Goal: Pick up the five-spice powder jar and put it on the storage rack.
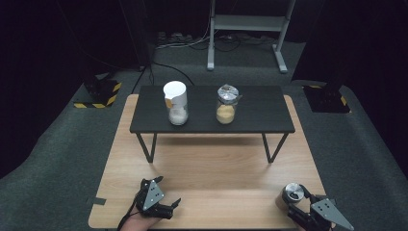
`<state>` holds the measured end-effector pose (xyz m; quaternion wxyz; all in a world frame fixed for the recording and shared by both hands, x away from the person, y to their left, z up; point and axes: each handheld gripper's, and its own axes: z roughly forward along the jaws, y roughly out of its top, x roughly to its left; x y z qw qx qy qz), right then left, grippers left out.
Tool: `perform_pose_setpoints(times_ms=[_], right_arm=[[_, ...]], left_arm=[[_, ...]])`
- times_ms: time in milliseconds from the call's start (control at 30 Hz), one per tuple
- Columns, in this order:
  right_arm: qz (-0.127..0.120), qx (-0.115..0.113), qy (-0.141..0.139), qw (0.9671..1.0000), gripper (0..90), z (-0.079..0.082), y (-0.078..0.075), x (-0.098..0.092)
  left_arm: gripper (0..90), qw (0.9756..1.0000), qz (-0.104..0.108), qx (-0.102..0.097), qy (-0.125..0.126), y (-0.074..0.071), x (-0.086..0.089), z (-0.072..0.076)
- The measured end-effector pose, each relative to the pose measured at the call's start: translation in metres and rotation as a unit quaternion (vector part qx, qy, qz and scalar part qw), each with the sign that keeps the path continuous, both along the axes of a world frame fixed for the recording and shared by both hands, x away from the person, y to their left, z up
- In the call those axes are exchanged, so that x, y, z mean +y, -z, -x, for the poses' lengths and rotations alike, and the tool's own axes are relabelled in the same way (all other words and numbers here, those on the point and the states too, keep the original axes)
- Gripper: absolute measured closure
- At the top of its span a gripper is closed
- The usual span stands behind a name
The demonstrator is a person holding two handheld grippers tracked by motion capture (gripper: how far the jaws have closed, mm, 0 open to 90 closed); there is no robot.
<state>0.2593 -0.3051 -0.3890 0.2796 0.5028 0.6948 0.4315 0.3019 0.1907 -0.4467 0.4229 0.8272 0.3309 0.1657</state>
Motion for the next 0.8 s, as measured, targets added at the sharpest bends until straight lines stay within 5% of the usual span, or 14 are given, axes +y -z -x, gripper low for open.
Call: perform_pose_setpoints(times_ms=[333, 800], right_arm=[[0.003, 0.004, 0.005, 1.0000, 34.7, -0.001, -0.002, 0.001], [0.000, -0.021, -0.006, 0.9998, 34.7, -0.009, -0.012, 0.016]], left_arm=[[1.1, 1.0000, 0.000, 0.000, 0.003, 0.000, 0.000, 0.000], [1.1, 1.0000, 0.003, 0.000, 0.003, 0.000, 0.000, 0.000]])
